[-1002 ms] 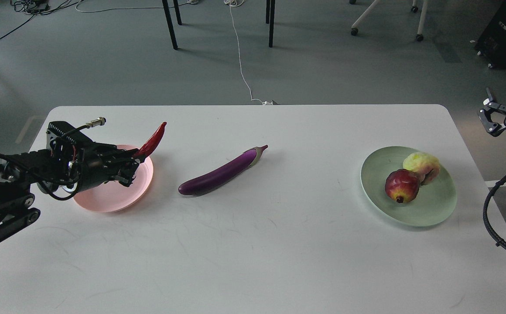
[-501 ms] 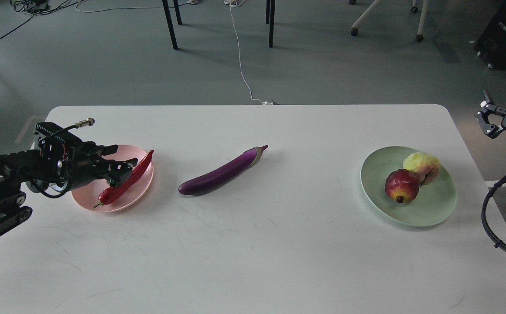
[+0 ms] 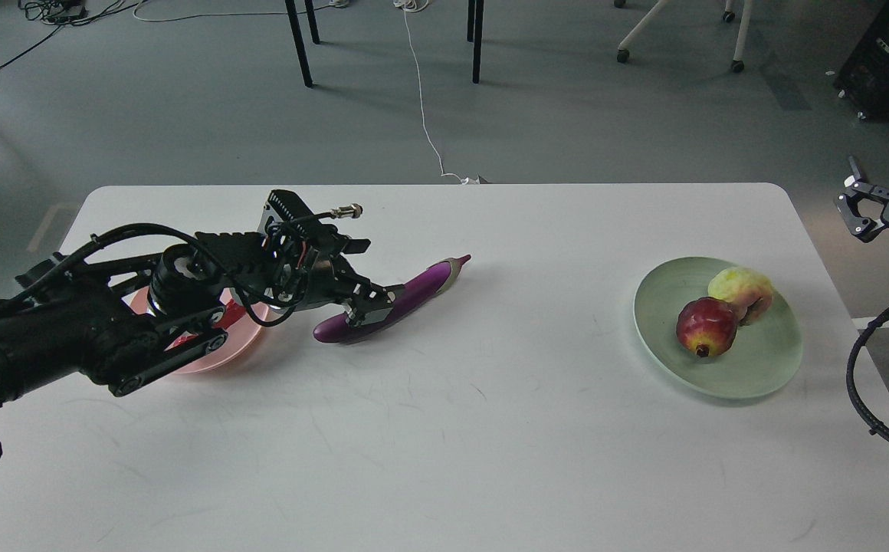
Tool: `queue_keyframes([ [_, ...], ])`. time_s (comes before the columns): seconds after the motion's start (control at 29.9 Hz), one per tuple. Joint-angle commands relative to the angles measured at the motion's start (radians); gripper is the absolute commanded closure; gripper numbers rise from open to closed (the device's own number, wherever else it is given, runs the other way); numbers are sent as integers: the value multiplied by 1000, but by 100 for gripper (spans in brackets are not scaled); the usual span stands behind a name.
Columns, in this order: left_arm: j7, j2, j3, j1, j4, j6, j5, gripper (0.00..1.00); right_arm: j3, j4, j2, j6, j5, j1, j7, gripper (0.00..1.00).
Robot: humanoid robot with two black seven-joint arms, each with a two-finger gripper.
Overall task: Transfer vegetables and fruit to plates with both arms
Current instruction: 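Move the left gripper to the purple eggplant and grasp it, then lift the eggplant and lower it onto the pink plate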
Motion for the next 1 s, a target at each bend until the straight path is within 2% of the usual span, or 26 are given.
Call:
queue_keyframes([
  [0.0, 0, -32, 31, 6, 11, 1, 45, 13, 0, -27, 7, 0, 0, -3, 0, 1],
  [0.2, -2, -53, 45, 29, 101, 11, 42, 26, 11, -30, 10, 0, 2, -6, 5, 1],
  [0.37, -9, -57, 45, 50, 111, 29, 41, 58, 11, -32, 18, 0, 2, -3, 5, 1],
  [0.53, -15, -37, 44, 61, 106, 133, 38, 76, 8, -34, 16, 0, 2, -3, 3, 1],
  [0.63, -25, 2, 28, 59, 94, 179, 30, 79, 8, -34, 16, 0, 2, 0, 3, 1],
  [0.74, -66, 83, 24, 50, 31, 189, 9, 79, 8, -35, 16, 0, 2, 3, 3, 1],
  [0.8, -86, 155, 18, 49, -24, 189, -19, 79, 9, -35, 13, 0, 2, 5, 3, 1],
  [0.97, -94, 363, -13, 50, -99, 189, -106, 77, 9, -35, 9, 0, 2, 13, 3, 1],
])
